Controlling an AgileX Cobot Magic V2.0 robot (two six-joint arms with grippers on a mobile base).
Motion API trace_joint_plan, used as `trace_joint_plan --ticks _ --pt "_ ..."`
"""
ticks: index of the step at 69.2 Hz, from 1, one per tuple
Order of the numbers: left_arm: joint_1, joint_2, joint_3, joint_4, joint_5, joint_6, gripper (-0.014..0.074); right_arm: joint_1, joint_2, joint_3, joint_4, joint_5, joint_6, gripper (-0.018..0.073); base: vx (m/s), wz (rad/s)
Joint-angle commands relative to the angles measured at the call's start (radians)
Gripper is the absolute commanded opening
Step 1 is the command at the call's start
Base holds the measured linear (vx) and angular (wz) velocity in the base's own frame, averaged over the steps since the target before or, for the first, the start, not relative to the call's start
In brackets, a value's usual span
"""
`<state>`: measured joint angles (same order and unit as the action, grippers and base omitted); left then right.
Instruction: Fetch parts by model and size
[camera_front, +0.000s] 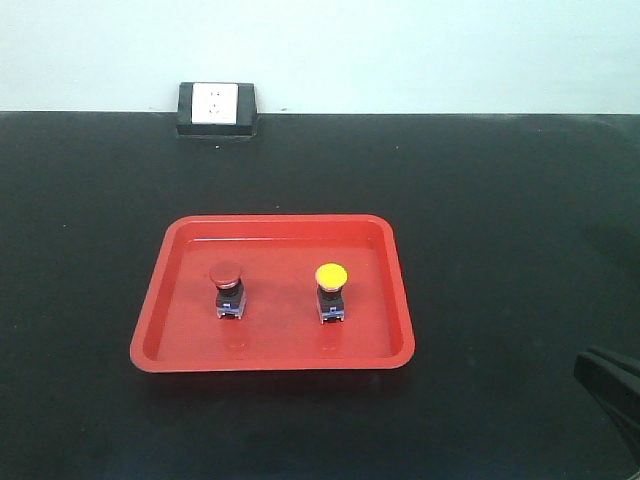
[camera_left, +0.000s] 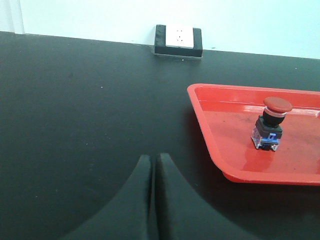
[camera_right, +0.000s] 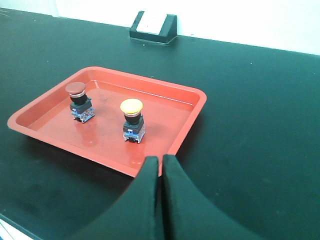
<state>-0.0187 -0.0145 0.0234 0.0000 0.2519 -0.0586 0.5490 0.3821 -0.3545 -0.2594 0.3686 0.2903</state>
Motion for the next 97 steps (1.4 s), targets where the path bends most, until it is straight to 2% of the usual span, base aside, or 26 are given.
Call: trace_joint_plan --ticks 1,8,13,23,33,39,49,60,73,97 --pt "0.002 -0.006 -0.004 -0.008 -0.079 0.002 -0.0006 -0.001 0.007 -0.027 -0.013 -0.066 -0.003 -0.0009 0.0 0.0" --pt "0.002 -0.006 -0.004 -0.008 -0.079 0.002 -0.0006 -0.008 0.007 -0.027 -0.014 -0.064 -0.005 -0.0009 0.0 0.0" --pt "0.002 -0.006 -0.004 -0.008 -0.079 0.002 -0.0006 -0.044 0.009 -0.019 -0.009 -0.061 -0.007 -0.0009 0.0 0.0" --pt "0.002 -0.006 -0.004 -0.008 -0.079 0.002 -0.0006 -0.22 0.009 0.044 0.042 -0.095 -0.011 -0.0009 0.0 0.0" --pt "0.002 -0.006 -0.004 -0.008 -0.079 0.002 -0.0006 -0.374 -0.009 0.159 0.093 -0.233 -0.04 -0.0009 0.0 0.0" --pt "0.002 -0.006 -0.004 -0.008 -0.079 0.002 -0.0006 -0.458 -0.044 0.214 0.117 -0.31 -0.061 -0.0009 0.0 0.0" --pt "0.002 -0.006 -0.004 -0.008 -0.079 0.002 -0.0006 -0.553 -0.137 0.3 0.125 -0.369 -0.063 -0.0009 0.0 0.0" --pt "0.002 -0.006 -0.004 -0.008 -0.079 0.002 -0.0006 -0.57 -0.263 0.392 0.125 -0.389 -0.062 -0.0009 0.0 0.0" --pt "0.002 -0.006 -0.004 -0.008 -0.079 0.002 -0.0006 -0.57 -0.413 0.39 0.121 -0.31 -0.06 -0.0009 0.0 0.0" --pt "0.002 -0.006 -0.004 -0.008 -0.078 0.002 -0.0006 -0.569 -0.41 0.391 0.122 -0.308 -0.059 -0.0009 0.0 0.0"
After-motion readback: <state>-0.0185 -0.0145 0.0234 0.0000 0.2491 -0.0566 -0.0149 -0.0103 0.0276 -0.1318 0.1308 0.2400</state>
